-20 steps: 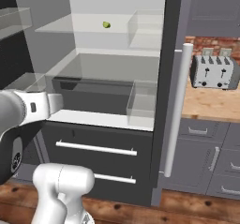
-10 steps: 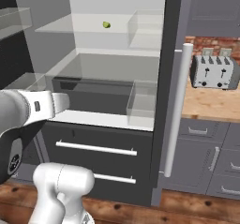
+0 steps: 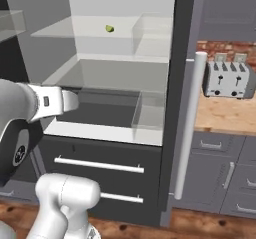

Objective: There is a bowl on the dining counter. Grab a lemon wedge from the fridge and place it in the bowl. Then get the liquor bottle and glass cup from the cabinet and place them next to the bowl.

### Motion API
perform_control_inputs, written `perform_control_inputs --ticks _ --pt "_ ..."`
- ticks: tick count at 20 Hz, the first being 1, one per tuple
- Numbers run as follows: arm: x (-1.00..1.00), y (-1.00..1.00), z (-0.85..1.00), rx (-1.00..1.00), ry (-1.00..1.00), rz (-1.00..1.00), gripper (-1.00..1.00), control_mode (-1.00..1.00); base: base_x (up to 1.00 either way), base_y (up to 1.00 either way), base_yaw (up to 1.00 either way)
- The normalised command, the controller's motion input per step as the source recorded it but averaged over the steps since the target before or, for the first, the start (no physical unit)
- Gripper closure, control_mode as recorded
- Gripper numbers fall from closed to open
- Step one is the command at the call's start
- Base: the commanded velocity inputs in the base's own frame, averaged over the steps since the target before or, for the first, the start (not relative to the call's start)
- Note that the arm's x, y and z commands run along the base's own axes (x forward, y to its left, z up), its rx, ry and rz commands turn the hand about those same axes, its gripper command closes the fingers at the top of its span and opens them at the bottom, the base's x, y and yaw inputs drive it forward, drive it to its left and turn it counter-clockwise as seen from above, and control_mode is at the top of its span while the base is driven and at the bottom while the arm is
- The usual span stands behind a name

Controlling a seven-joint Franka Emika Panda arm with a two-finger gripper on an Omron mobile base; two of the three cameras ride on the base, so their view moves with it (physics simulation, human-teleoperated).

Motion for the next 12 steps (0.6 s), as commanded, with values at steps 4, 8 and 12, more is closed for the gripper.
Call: perform_control_inputs --ticks 4,8,12 --pt "0.00 0.00 0.00 0.00 0.00 0.00 -1.00 1.00 0.65 0.00 -0.05" --pt "0.00 0.00 0.00 0.00 0.00 0.00 -1.00 1.00 0.67 0.02 -0.04" --pt "0.00 0.00 0.00 0.00 0.00 0.00 -1.00 1.00 0.74 0.12 -0.02"
